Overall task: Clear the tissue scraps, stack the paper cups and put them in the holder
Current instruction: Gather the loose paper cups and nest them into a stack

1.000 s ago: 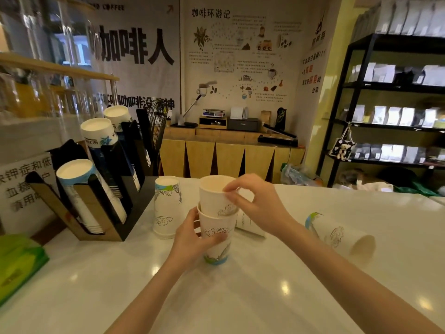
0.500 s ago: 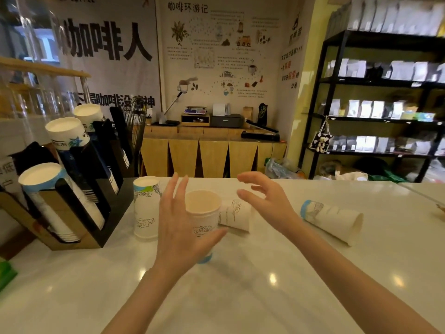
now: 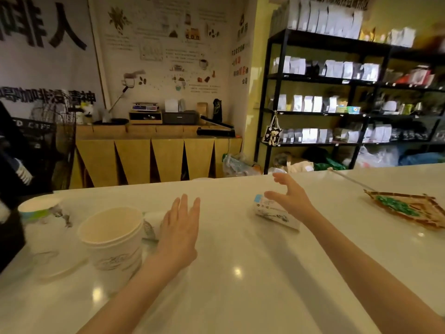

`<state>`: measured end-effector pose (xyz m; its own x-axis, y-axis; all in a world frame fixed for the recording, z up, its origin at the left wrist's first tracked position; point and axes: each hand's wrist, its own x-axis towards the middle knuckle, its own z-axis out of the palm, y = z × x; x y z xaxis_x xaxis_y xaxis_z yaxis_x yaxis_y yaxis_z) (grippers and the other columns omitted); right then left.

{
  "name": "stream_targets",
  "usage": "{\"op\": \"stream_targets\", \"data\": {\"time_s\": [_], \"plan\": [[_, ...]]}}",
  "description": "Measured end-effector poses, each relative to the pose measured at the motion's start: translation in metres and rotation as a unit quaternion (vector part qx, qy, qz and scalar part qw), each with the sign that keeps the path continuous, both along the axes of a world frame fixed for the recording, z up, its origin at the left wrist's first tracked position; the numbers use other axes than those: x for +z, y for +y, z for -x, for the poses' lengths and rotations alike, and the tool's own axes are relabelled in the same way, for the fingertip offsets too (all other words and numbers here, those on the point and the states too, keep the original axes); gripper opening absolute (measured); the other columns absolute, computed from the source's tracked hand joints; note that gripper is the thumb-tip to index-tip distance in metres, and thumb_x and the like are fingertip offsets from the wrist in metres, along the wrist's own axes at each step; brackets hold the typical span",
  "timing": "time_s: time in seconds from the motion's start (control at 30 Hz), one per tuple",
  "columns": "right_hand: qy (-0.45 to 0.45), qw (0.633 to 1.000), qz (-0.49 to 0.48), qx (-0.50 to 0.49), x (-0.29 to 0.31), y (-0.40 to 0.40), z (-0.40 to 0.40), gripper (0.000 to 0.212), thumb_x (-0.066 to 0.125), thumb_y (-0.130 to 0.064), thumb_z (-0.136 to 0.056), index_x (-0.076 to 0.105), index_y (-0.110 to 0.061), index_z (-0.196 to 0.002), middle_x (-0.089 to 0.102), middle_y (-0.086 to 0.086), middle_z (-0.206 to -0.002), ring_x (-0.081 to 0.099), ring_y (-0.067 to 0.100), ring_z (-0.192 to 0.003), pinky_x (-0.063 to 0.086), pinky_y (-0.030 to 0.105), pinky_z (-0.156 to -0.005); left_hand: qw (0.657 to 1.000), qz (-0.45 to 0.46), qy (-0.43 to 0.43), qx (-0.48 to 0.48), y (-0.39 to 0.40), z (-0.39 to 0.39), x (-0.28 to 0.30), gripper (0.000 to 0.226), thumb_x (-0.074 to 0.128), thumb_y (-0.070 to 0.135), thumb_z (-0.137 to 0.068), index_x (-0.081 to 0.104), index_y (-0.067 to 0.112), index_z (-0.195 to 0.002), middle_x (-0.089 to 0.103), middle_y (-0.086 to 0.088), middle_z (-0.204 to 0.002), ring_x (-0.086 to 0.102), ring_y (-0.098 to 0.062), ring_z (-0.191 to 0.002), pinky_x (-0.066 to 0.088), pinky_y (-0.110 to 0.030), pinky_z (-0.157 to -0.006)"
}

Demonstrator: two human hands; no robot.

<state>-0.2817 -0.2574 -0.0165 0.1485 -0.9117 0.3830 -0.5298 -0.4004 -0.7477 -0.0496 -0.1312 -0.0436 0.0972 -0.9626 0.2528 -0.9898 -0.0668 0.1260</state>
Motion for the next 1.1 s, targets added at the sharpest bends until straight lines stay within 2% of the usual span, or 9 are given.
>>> {"op": "stream_targets", "data": {"time_s": [0.17, 0.27, 0.43, 0.6, 0.67, 0.73, 0.9, 1.0, 1.1], "plan": [[0.120, 0.991, -0.038, -0.037, -0.019, -0.046, 0.034, 0.076, 0.077, -0.032, -0.067, 0.041, -0.018, -0.132, 0.047, 0.008, -0.136, 0.041, 0.025, -0.125, 0.037, 0.038, -0.099, 0.998, -0.023, -0.044, 0.044, -0.031, -0.013, -0.015, 0.100, 0.066, 0.023, -0.078, -0.011, 0.019, -0.141, -0.002, -0.011, -0.156, -0.002, -0.029, -0.144, 0.011, -0.045, -0.116], [0.180, 0.980, -0.061, -0.052, -0.033, -0.060, 0.049, 0.083, 0.080, -0.035, -0.061, 0.040, -0.019, -0.131, 0.046, 0.010, -0.137, 0.040, 0.028, -0.125, 0.037, 0.042, -0.101, 0.998, -0.021, -0.040, 0.038, -0.038, -0.014, -0.017, 0.100, 0.067, 0.032, -0.075, -0.006, 0.020, -0.142, 0.019, -0.007, -0.151, 0.014, -0.025, -0.141, 0.017, -0.044, -0.114], [0.157, 0.986, -0.058, -0.018, -0.034, -0.070, 0.057, 0.084, 0.083, -0.027, -0.059, 0.040, -0.018, -0.130, 0.042, 0.010, -0.135, 0.041, 0.026, -0.122, 0.037, 0.035, -0.096, 1.000, 0.006, -0.011, 0.022, -0.050, -0.007, -0.011, 0.093, 0.066, 0.035, -0.073, 0.007, 0.015, -0.142, 0.032, -0.005, -0.145, 0.028, -0.024, -0.134, 0.024, -0.042, -0.110], [0.364, 0.924, -0.110, 0.026, -0.024, -0.067, 0.066, 0.100, 0.083, -0.021, -0.054, 0.026, -0.021, -0.136, 0.036, 0.008, -0.132, 0.041, 0.029, -0.118, 0.043, 0.040, -0.096, 1.000, 0.008, 0.006, 0.013, -0.062, 0.002, -0.006, 0.091, 0.069, 0.034, -0.071, 0.012, 0.016, -0.140, 0.033, -0.006, -0.145, 0.031, -0.024, -0.133, 0.027, -0.042, -0.109], [0.384, 0.916, -0.116, 0.023, -0.019, -0.063, 0.064, 0.100, 0.084, -0.019, -0.053, 0.026, -0.019, -0.135, 0.038, 0.009, -0.131, 0.044, 0.029, -0.115, 0.044, 0.038, -0.092, 1.000, 0.010, 0.009, 0.009, -0.062, 0.004, -0.004, 0.091, 0.070, 0.033, -0.071, 0.012, 0.016, -0.140, 0.034, -0.006, -0.144, 0.031, -0.025, -0.133, 0.028, -0.042, -0.108], [0.349, 0.929, -0.116, 0.025, -0.017, -0.061, 0.060, 0.096, 0.085, -0.021, -0.054, 0.029, -0.019, -0.132, 0.040, 0.008, -0.129, 0.045, 0.027, -0.111, 0.044, 0.036, -0.090, 1.000, 0.016, 0.022, 0.009, -0.060, 0.006, 0.000, 0.091, 0.071, 0.030, -0.071, 0.012, 0.016, -0.139, 0.033, -0.006, -0.144, 0.032, -0.025, -0.132, 0.030, -0.042, -0.107], [0.094, 0.990, -0.096, 0.052, -0.005, -0.046, 0.033, 0.076, 0.084, -0.024, -0.059, 0.037, -0.019, -0.119, 0.052, 0.004, -0.115, 0.054, 0.020, -0.099, 0.046, 0.019, -0.066, 0.985, 0.086, 0.145, -0.024, -0.045, 0.002, 0.027, 0.090, 0.080, 0.026, -0.059, 0.027, 0.021, -0.131, 0.044, -0.002, -0.134, 0.043, -0.023, -0.121, 0.041, -0.041, -0.096], [-0.008, 0.994, -0.076, 0.075, 0.006, -0.034, 0.006, 0.070, 0.081, -0.022, -0.063, 0.041, -0.022, -0.121, 0.052, 0.001, -0.113, 0.055, 0.020, -0.101, 0.051, 0.025, -0.074, 0.954, 0.165, 0.244, -0.062, -0.024, -0.002, 0.051, 0.090, 0.085, 0.024, -0.053, 0.032, 0.024, -0.126, 0.045, 0.001, -0.128, 0.044, -0.018, -0.116, 0.038, -0.033, -0.091], [-0.138, 0.977, -0.082, 0.137, 0.023, -0.015, -0.025, 0.057, 0.074, -0.012, -0.070, 0.046, -0.027, -0.117, 0.055, -0.003, -0.108, 0.055, 0.015, -0.099, 0.051, 0.024, -0.073, 0.927, 0.242, 0.276, -0.080, 0.003, -0.014, 0.075, 0.095, 0.086, 0.023, -0.052, 0.031, 0.023, -0.129, 0.045, 0.002, -0.129, 0.040, -0.012, -0.114, 0.035, -0.030, -0.093]]}}
